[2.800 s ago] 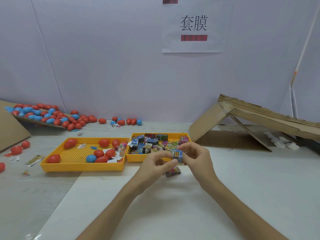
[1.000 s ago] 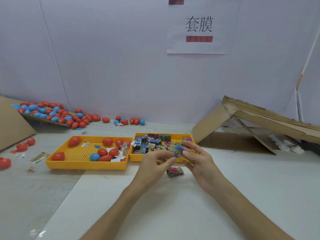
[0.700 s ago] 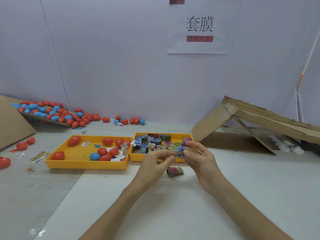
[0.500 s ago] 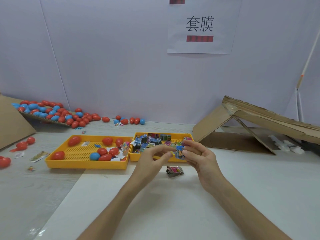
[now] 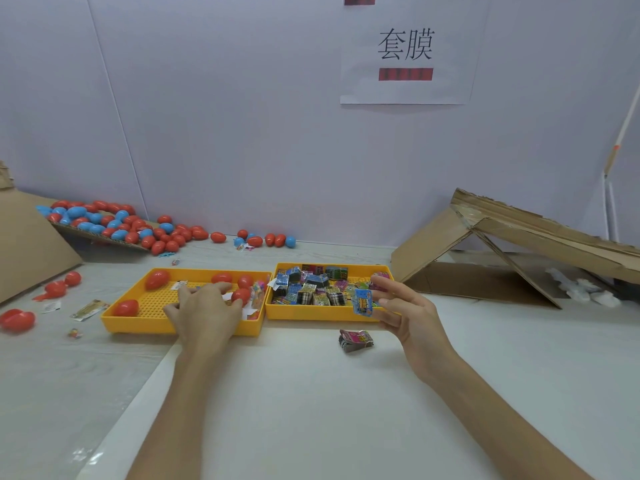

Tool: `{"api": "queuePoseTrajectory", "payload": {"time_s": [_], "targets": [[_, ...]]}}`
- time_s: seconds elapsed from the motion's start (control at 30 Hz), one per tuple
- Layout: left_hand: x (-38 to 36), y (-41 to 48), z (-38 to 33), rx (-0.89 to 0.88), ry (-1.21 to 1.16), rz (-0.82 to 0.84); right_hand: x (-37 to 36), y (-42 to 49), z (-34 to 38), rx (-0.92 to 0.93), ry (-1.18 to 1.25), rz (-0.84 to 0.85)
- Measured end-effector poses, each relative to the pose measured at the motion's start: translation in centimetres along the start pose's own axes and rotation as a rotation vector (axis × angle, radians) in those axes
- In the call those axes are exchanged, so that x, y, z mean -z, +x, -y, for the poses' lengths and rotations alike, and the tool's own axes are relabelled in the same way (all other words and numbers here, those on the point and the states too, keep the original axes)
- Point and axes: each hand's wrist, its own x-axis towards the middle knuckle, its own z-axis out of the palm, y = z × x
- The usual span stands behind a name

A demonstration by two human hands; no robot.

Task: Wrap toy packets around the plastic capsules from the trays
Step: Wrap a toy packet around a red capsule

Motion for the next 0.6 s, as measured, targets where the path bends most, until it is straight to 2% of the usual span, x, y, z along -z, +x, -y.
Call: {"api": "queuePoseTrajectory", "payload": {"time_s": [0.17,0.27,0.33,0.37,0.43,0.5,0.53,0.6], "targets": [[0.0,-0.2,-0.4,0.030,-0.036,0.018,0.2,0.1,0.1,-0.006,-0.012,0.001],[0.3,-0.6,-0.7,-0.028,-0.059,-0.100,0.3,0.1,0.0,-0.003,-0.024,0.009],[0.9,-1.0,-1.3,-0.134,-0.249,-0.225,0.3,0.0,0.0,0.018,-0.053,0.010],[1.3,-1.3,-1.8,-0.194,-0.429,-0.221,0.2,-0.1,0.1,0.029,-0.069,0.013],[1.9,-2.1,-3.2,-0.269,-0.871,-0.010,0.2,-0.1,0.1,0.041,-0.081,0.024],[1.8,-3.5,-5.1,-0.195,-1.250,0.307,0.2,-0.1,0.2,0.038,-0.072,0.035],[1.4,-4.2,-5.9,-0.114,-1.371,0.450,0.2,-0.1,0.2,0.037,-0.068,0.042],[0.6,-5.6,-7.0,0.015,-1.485,0.631,0.1,-0.1,0.3,0.044,-0.058,0.059]]}}
